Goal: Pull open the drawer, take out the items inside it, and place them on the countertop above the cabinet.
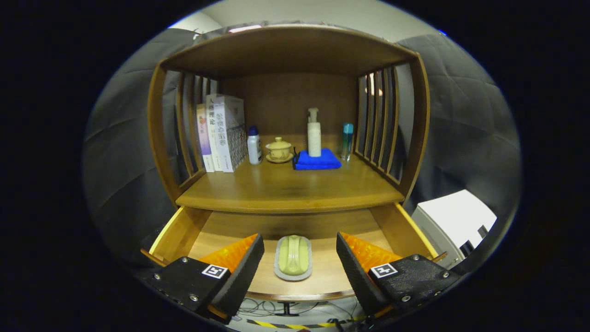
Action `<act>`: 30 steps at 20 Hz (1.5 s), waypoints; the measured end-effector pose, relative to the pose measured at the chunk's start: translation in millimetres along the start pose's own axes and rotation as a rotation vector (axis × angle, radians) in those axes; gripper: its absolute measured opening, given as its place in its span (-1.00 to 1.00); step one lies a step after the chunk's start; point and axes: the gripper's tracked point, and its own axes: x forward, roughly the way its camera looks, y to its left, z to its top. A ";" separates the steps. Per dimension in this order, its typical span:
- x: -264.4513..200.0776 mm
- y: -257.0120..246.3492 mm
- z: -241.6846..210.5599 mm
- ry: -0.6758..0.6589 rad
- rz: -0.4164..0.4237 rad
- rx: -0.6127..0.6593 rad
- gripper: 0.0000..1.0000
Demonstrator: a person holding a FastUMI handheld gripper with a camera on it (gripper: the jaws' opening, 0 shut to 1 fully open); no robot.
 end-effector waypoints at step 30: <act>110.0 13.9 -104.9 0.463 -0.034 -0.064 0.00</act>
